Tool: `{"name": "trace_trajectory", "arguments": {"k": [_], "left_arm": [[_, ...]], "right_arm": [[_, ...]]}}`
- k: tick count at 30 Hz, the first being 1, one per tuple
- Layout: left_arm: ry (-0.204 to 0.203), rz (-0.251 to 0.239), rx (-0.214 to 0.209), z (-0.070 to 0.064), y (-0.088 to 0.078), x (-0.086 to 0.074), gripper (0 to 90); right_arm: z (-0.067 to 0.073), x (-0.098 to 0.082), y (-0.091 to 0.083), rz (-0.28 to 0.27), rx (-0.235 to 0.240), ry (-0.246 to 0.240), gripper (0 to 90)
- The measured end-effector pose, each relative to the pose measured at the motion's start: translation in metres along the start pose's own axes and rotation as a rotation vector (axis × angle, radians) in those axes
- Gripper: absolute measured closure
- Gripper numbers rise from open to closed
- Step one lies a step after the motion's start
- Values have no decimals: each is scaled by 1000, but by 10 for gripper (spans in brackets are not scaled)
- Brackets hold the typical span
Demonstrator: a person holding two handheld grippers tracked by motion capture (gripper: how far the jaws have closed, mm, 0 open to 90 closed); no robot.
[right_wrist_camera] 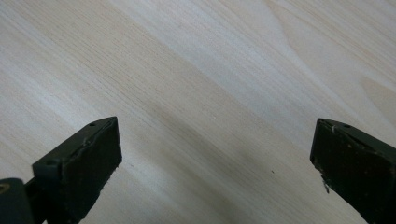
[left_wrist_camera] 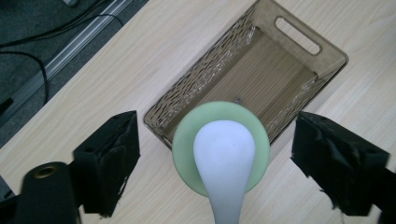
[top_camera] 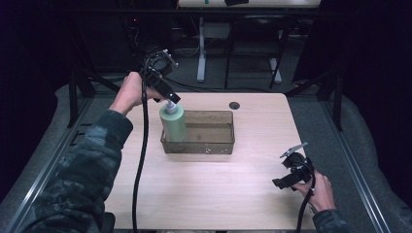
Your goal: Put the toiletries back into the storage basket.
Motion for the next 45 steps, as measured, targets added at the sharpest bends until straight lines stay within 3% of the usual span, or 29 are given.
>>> {"name": "trace_trajectory", "arguments": {"k": [5,10,17,29,45], "left_arm": [[-31,-40,-10,0,-6,-3,1],[-44,-80,-25,-2,-16,-7,0],[-38,-108,-6,-10,-22,-21,0],[-76,-145,-4,-19,-22,-56,1],[-135,-161,-5,-30,-6,-113,1]], "right_arm": [[0,0,0,0,1,-1,15],[0,0,0,0,1,-2,15],[0,0,0,0,0,1,15],[0,0,-1,8,-8,-8,15],[0,0,0,7,-9,-10,16]]}}
Point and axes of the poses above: each handheld gripper's, and its own axes: y roughly forward along the jaws, x roughly out of its top, z roughly to its left, the point moved 9 cm from there along y, roughly forward along the jaws, and after that the axes turned 2 degrees about z, right-handed, at the moved point
